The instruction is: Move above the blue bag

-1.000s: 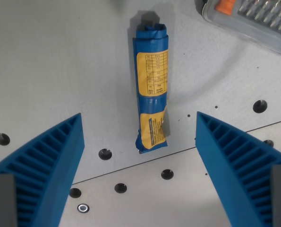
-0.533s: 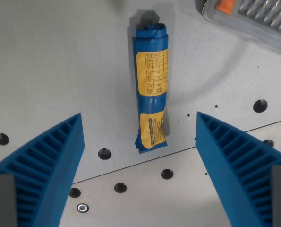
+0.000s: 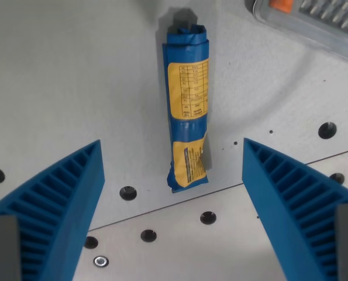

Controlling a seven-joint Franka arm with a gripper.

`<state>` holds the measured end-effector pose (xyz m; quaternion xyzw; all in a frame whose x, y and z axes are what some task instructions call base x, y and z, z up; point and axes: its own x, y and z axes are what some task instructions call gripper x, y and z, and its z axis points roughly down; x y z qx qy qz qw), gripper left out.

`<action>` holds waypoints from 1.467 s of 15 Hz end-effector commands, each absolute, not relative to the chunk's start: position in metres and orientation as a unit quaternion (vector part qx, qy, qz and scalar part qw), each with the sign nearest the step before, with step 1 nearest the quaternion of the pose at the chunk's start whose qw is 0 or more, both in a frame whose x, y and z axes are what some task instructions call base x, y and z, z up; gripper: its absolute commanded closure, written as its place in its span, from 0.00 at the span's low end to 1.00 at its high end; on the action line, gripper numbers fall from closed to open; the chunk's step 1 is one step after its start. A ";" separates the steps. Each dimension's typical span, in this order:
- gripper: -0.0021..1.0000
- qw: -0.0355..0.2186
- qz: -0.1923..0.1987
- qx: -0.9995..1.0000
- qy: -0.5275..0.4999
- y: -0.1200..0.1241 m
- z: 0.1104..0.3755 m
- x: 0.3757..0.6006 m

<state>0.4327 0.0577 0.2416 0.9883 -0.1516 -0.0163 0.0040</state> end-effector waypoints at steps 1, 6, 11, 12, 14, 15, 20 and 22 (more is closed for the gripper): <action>0.00 -0.004 0.027 0.985 -0.172 0.056 0.231 0.426; 0.00 -0.005 0.025 0.983 -0.182 0.055 0.215 0.422; 0.00 -0.005 0.022 0.982 -0.188 0.055 0.197 0.419; 0.00 -0.006 0.022 0.982 -0.189 0.055 0.193 0.418; 0.00 -0.005 0.022 0.981 -0.192 0.055 0.185 0.417; 0.00 -0.005 0.021 0.981 -0.194 0.054 0.182 0.416; 0.00 -0.004 0.024 0.980 -0.196 0.053 0.165 0.412; 0.00 -0.004 0.025 0.980 -0.198 0.053 0.160 0.410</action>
